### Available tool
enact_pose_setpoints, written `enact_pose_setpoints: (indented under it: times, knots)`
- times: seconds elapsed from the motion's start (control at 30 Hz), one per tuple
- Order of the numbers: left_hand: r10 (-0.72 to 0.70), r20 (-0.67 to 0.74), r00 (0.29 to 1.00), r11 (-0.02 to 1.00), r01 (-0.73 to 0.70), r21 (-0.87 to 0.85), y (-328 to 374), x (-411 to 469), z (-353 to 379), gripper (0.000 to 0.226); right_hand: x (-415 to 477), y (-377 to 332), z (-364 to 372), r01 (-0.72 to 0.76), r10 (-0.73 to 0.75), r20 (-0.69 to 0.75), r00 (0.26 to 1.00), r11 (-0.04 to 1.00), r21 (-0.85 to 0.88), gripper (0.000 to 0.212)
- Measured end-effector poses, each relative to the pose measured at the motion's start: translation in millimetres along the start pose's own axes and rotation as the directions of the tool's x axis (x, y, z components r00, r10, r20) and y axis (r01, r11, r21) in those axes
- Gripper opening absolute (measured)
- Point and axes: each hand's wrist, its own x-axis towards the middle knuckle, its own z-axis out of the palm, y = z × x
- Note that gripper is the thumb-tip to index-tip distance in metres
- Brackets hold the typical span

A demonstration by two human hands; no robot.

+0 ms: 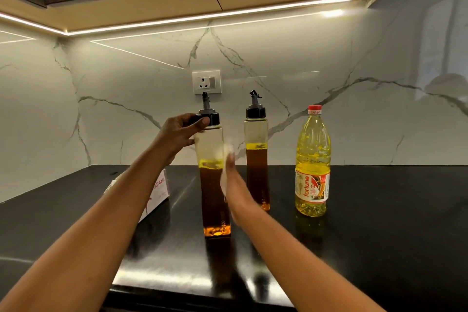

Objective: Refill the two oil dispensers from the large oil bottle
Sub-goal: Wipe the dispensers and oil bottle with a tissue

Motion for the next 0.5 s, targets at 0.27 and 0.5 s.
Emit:
enact_pose_setpoints:
  times: [0.27, 0.5]
  knots:
    - [0.009, 0.009, 1.0, 1.0, -0.008, -0.017, 3, -1, 10, 0.015, 4, -33, -19, -0.101, 0.064, 0.136, 0.989, 0.953, 0.286, 0.096]
    - [0.003, -0.008, 1.0, 0.999, -0.003, -0.052, 2, -4, 8, 0.02, -15, -13, -12, -0.085, 0.067, 0.141, 0.988, 0.989, 0.12, 0.088]
